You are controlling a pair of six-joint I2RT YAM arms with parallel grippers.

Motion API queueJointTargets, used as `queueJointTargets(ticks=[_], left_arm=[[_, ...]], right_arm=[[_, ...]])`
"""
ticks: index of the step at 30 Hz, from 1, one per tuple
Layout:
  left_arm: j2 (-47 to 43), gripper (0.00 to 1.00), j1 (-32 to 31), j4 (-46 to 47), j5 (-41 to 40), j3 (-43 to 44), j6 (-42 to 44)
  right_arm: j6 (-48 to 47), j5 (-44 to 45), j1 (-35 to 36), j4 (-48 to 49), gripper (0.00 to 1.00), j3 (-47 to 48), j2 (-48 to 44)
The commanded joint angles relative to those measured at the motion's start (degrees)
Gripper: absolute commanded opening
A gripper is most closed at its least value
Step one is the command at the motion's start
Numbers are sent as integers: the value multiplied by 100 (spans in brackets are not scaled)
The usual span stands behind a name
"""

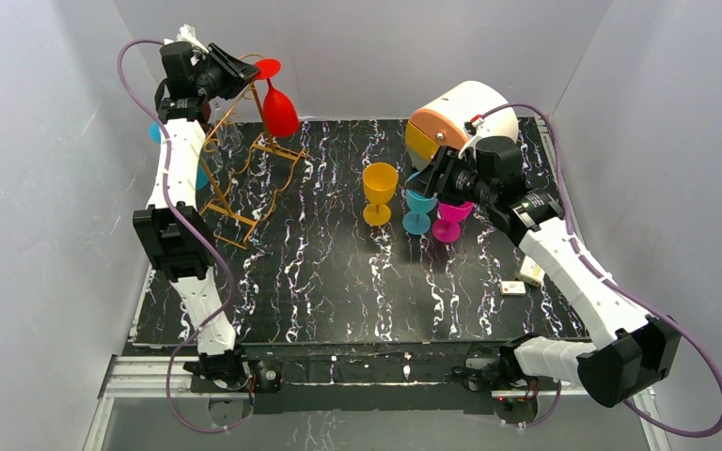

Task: Take the wine glass off the wine glass rack
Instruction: Pick up the wine glass from the wine rack.

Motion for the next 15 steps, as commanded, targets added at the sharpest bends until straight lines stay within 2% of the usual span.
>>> queueJointTargets(ticks=[1, 10, 15], left_arm=[[8, 22, 44, -44, 303, 277, 16], [61, 30, 55, 26, 548, 258, -64], [29, 16, 54, 251, 636, 169, -286]], right_arm=[[109, 16, -15, -97, 61, 338, 98], [216, -25, -13, -100, 59, 321, 122], [225, -32, -19, -114, 59, 320, 120]])
